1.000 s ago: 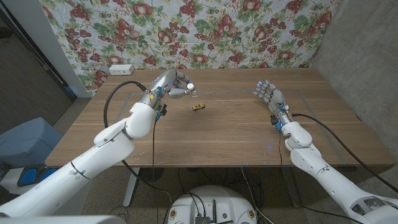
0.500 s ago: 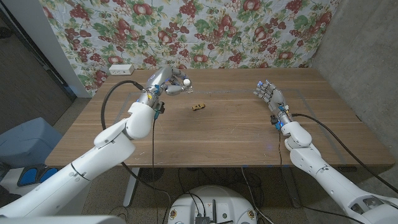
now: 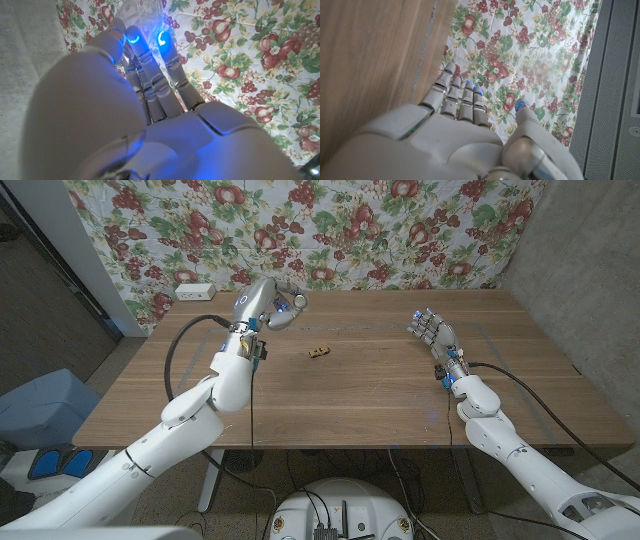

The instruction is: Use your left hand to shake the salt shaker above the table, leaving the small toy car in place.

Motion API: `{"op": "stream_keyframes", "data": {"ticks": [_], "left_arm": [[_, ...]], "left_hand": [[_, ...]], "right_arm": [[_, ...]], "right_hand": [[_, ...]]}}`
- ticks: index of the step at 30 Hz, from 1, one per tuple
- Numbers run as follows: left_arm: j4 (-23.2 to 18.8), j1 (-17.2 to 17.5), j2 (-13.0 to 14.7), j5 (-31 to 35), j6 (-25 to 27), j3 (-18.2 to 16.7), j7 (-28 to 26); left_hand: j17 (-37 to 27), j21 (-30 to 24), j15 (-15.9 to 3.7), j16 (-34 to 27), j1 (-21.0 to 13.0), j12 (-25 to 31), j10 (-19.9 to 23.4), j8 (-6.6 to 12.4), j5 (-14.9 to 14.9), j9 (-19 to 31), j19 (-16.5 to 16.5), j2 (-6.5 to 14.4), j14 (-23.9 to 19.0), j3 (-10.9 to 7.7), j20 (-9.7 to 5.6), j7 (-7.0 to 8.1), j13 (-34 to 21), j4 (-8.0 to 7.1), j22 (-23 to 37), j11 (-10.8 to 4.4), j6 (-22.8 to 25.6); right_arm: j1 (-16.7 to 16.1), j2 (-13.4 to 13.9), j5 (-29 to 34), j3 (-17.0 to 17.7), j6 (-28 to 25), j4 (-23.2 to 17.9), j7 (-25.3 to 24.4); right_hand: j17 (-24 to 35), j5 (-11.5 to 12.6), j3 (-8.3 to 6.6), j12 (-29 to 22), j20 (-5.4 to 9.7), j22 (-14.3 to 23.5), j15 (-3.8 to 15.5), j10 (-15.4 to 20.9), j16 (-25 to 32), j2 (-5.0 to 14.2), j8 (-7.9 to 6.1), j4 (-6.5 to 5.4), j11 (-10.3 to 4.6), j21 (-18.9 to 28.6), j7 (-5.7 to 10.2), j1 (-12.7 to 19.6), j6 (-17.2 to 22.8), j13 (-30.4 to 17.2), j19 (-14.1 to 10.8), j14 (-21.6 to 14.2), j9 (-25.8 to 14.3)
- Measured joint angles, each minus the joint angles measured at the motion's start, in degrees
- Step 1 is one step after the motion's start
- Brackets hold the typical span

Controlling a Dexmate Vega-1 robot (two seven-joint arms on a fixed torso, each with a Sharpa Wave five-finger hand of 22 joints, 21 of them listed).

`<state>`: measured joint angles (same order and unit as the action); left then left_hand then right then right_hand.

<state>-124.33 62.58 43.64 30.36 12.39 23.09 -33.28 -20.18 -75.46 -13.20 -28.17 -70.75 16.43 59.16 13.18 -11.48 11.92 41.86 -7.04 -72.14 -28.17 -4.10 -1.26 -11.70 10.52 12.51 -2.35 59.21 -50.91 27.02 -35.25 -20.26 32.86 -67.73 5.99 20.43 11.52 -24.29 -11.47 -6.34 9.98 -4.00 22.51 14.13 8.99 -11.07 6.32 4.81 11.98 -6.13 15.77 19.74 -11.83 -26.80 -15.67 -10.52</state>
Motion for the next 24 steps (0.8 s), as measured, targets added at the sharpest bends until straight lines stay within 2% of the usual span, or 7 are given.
{"op": "stream_keyframes", "data": {"ticks": [6,13,17,24], "left_arm": [[0.85,0.37,-1.37,3.9,-0.57,0.66,-2.84],[1.2,0.57,-2.21,6.44,-0.51,0.77,-3.59],[1.2,0.6,-2.38,6.65,0.45,0.77,-2.16],[0.09,0.12,-2.82,4.86,4.13,0.33,3.72]], "left_hand": [[0.0,0.0,0.01,0.22,0.01,0.0,0.0,-0.17,0.0,0.0,-0.2,0.01,0.0,0.0,-0.21,-0.16,0.0,0.0,-0.22,0.0,0.17],[0.17,-0.44,0.02,0.22,0.15,0.0,0.0,-0.24,0.01,0.0,-0.51,0.15,0.0,0.0,0.1,-0.05,0.0,0.0,-0.27,0.0,0.27],[0.26,-0.44,-0.11,0.44,0.15,-0.01,0.0,-0.29,0.01,0.0,-0.61,0.15,-0.13,0.0,0.0,-0.05,0.0,0.0,-0.26,0.0,0.28],[0.25,-0.87,-0.2,0.44,0.15,-0.02,0.0,-0.4,0.02,0.0,-0.61,0.15,-0.24,0.0,0.0,-0.05,0.0,0.0,-0.39,0.0,0.28]], "right_arm": [[0.0,-0.02,0.03,0.0,-0.1,0.0,-0.16],[0.09,-0.09,0.05,-0.08,-0.25,0.15,-0.21],[0.19,-0.11,0.07,-0.14,-0.27,0.24,-0.21],[0.3,-0.14,0.27,-0.21,-0.49,0.3,-0.4]], "right_hand": [[0.0,0.0,0.0,0.0,0.0,0.0,0.0,0.0,0.0,0.0,0.0,0.0,0.0,0.0,0.0,0.0,0.0,0.0,0.0,0.0,0.0],[0.01,0.0,0.0,0.0,0.0,0.0,0.0,0.0,0.0,0.0,0.0,0.0,0.0,0.0,0.0,0.0,0.0,0.0,0.0,0.0,0.0],[0.01,0.0,0.0,0.0,0.0,0.0,0.0,0.0,0.0,0.0,0.0,0.0,0.0,0.0,0.0,0.0,0.0,0.0,0.0,0.0,0.0],[0.01,0.0,0.0,0.0,0.0,0.0,0.0,0.0,0.0,0.0,0.0,0.0,0.0,0.0,0.0,0.0,0.0,0.0,0.0,0.0,0.0]]}}
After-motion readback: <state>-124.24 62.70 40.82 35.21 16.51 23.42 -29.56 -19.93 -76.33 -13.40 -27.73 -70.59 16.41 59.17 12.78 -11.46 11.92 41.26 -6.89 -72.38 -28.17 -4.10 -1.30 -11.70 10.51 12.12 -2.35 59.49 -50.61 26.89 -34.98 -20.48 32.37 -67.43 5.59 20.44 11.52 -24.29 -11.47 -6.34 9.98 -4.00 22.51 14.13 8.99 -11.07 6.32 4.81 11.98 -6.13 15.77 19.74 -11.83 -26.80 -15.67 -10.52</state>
